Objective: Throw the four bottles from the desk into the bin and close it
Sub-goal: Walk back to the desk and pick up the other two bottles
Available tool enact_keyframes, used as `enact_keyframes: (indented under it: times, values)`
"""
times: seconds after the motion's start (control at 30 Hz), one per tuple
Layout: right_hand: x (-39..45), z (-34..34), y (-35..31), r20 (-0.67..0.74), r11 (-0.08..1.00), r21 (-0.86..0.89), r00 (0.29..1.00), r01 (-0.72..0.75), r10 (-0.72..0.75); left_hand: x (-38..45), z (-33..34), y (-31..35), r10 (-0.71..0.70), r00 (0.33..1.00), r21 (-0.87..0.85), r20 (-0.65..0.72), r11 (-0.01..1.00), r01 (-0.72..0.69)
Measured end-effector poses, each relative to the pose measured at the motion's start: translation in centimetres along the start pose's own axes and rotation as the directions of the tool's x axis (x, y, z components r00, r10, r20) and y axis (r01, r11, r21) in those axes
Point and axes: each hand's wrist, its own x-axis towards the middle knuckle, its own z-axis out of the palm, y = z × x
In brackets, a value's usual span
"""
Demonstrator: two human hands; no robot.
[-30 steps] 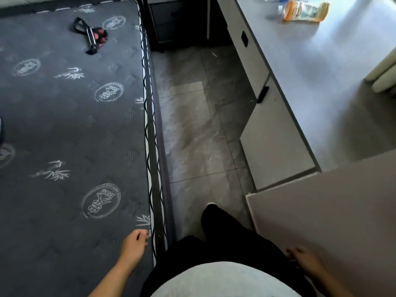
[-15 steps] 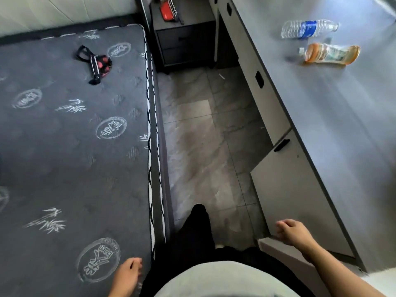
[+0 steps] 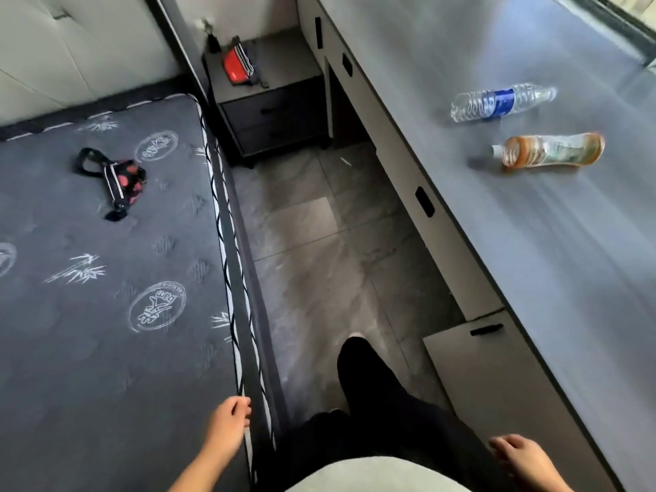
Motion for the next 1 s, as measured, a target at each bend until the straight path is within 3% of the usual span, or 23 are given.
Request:
enact_keyframes:
  times: [0.47,0.67,1.0]
  values:
    - [8.3,-0.2,-22.8,0.051,0.974,-0.002,0.973,0.226,-0.226,9.8,-2.5,10.9,-0.048,0.997,0.070,-0.057,0.996,0.052]
    - [9.8,0.8,-25.1,-0.015,0.994,-0.020,0.994,0.108,-0.108,16.3,-4.7,18.8,0.059,0.998,0.194,0.025,0.979,-0.063]
    - [8.2,4.2,-25.7,-0.142,0.968,0.187,0.971,-0.167,0.195,26.5,-5.0,35.5,0.212,0.942,0.296,0.259,0.911,-0.286]
